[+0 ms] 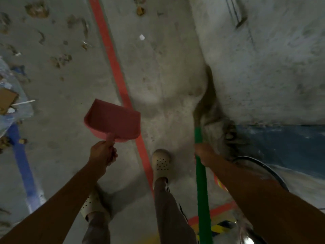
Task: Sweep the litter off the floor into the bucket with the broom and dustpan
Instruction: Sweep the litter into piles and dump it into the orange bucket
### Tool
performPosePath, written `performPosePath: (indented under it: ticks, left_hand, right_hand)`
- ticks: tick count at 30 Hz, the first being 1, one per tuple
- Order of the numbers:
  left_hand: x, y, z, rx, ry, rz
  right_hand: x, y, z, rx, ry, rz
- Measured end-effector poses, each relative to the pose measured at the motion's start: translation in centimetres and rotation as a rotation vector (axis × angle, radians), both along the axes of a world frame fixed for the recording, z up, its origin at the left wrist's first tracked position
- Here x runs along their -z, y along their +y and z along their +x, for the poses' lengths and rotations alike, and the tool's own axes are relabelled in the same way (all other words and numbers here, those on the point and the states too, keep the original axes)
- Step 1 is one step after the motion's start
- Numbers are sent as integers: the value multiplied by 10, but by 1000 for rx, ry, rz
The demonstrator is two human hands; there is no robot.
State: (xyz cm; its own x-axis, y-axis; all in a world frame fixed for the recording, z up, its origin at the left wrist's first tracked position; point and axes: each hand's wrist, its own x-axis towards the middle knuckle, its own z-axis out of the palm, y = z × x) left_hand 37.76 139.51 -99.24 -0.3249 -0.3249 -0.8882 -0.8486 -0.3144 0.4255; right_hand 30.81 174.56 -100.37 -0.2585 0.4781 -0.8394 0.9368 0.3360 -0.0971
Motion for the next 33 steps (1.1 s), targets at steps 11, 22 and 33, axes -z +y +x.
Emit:
performPosePath:
  ticks: [11,22,33]
  left_hand:
    - [-30,-2,-12,-52,-142,-163]
    - [-21,-47,-48,-266,-59,-117]
    - [-35,-194,22,-562,-95,-168]
  right_hand:
    - [-47,-29,-33,-469,151,-151]
    - [-43,-89,-79,-321,42,37]
    - [-76,-336,-47,-1316,187,-107]
